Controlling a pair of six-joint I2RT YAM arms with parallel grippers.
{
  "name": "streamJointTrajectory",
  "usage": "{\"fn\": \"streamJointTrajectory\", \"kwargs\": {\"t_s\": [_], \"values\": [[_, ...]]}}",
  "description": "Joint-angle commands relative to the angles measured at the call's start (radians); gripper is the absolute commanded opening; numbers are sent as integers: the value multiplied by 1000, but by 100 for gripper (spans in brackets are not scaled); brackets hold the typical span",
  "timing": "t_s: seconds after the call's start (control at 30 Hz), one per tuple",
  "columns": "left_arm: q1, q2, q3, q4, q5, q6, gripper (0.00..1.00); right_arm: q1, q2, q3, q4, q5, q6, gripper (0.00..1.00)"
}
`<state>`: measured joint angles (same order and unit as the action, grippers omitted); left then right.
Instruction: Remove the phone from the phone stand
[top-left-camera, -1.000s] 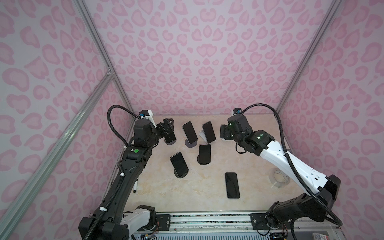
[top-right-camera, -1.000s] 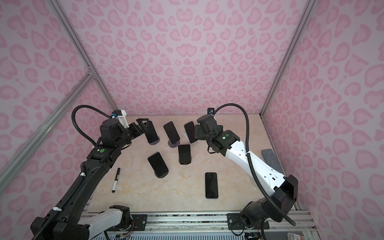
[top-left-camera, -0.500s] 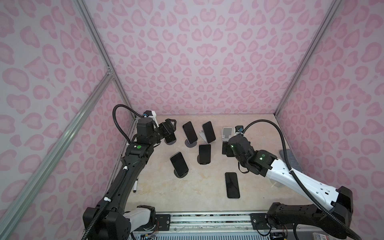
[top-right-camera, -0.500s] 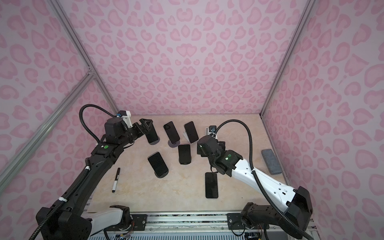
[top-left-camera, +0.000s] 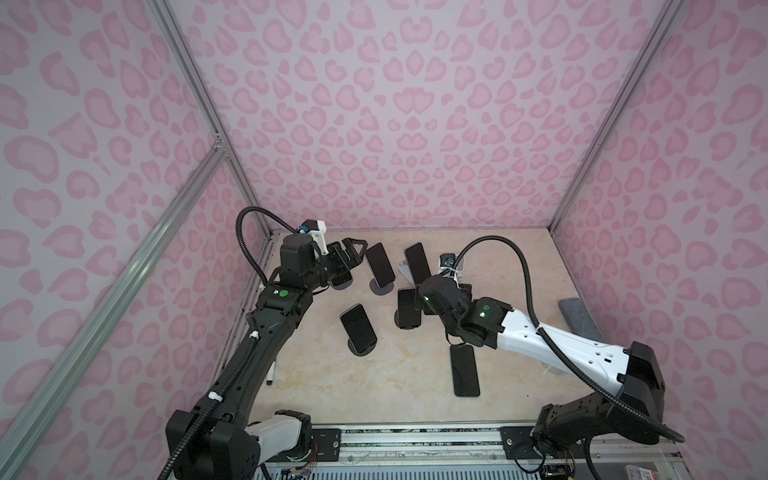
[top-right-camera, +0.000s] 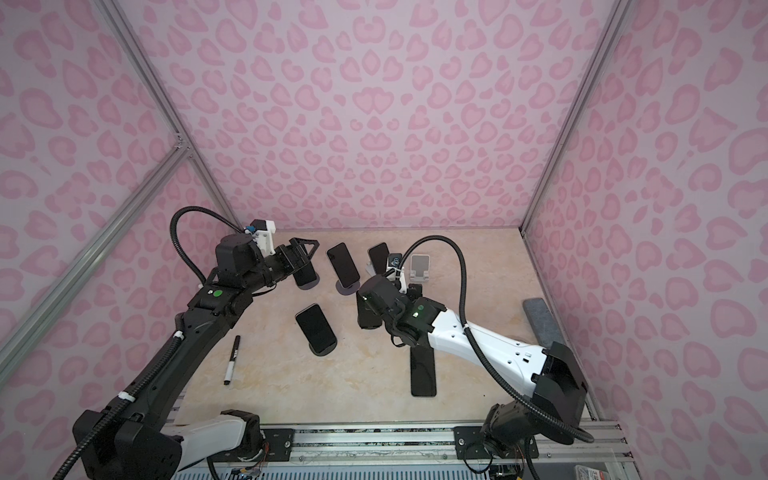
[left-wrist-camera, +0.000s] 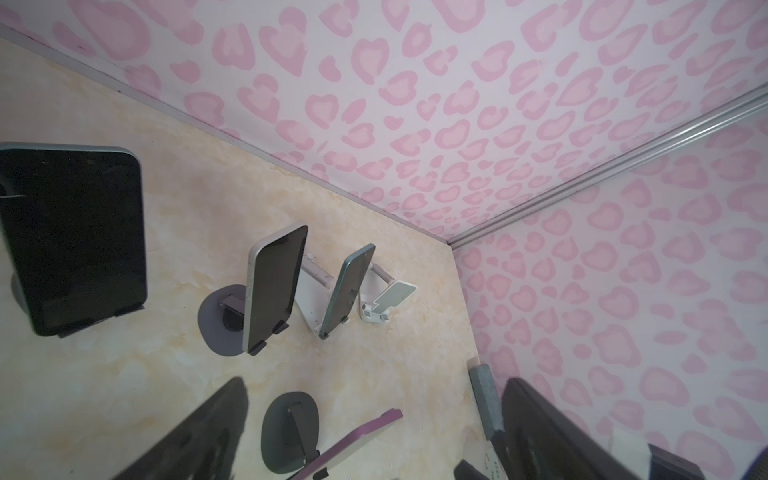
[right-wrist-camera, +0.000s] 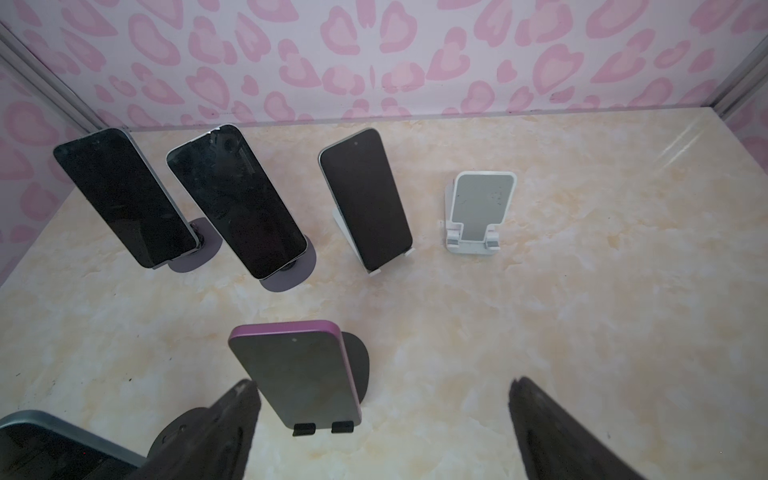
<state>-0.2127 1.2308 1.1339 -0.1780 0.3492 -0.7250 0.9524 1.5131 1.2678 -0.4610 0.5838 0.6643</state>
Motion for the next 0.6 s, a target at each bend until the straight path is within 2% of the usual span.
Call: {"fn": "streamJointTrajectory", "kwargs": {"t_s": [0.0,0.23,0.37,0.57], "values": [[-4,17,16,20,37,5,99,6,61,50,4,11,17,97],[-1,52,26,18,71,-2,98,11,199,151,31,-50,-10,99],[-1,55,24,24,82,-8,98,12,269,248,-28,-8,-14,99],[1,31,0,47,63,-31,97,9,304,271,-31,53,-25,99]]}}
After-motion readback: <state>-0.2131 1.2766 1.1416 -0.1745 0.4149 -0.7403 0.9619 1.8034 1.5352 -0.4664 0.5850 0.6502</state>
